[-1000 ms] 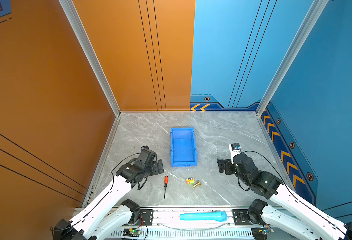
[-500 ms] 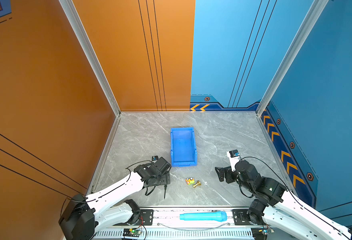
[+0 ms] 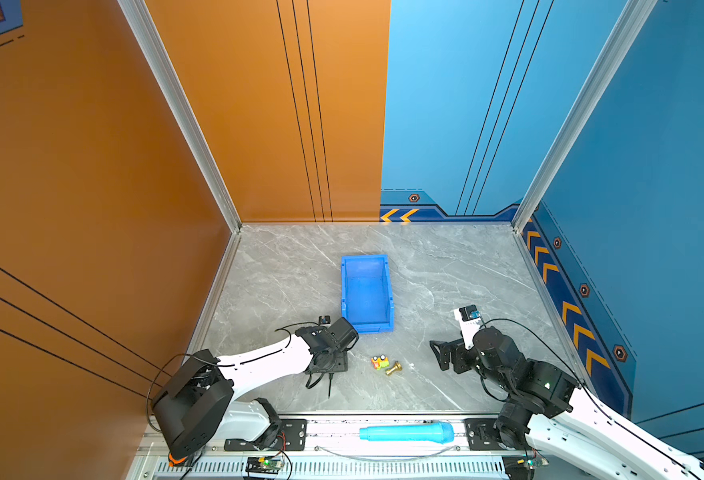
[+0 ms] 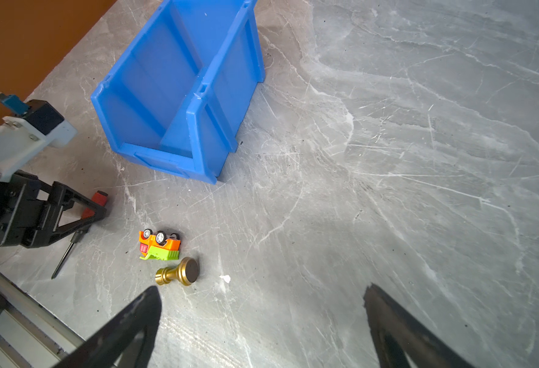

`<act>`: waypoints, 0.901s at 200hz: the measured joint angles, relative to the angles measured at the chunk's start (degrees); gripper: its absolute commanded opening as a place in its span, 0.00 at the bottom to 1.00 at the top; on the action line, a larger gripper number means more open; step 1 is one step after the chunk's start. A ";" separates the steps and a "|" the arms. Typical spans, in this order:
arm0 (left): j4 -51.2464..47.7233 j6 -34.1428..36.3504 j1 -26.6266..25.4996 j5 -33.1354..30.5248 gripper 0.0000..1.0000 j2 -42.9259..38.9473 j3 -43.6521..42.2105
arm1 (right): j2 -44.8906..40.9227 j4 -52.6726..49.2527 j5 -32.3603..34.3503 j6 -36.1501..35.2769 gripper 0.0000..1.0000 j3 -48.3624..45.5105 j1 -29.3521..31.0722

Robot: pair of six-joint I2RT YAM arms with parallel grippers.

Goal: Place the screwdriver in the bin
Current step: 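Grasp the red screwdriver handle with the left gripper while the right arm reaches forward, then lift the screwdriver with the left gripper and carry it over the blue bin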

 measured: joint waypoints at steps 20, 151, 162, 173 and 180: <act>0.42 0.00 -0.35 -0.59 0.61 2.34 0.85 | 0.11 0.02 0.00 0.00 1.00 -0.13 0.00; 1.44 -0.26 -1.77 -1.57 0.17 5.20 2.84 | 2.64 14.97 -11.74 -7.67 1.00 -3.02 7.82; 1.40 -0.13 -1.77 -1.57 0.16 5.25 2.95 | 3.45 16.26 -12.11 -9.03 1.00 -3.02 9.57; 1.40 -0.07 -1.77 -1.57 0.14 5.25 2.95 | 4.31 17.51 -12.68 -10.19 1.00 -3.02 10.84; 1.38 -0.07 -1.77 -1.57 0.12 5.25 2.95 | 4.83 18.25 -13.11 -10.84 1.00 -3.02 11.28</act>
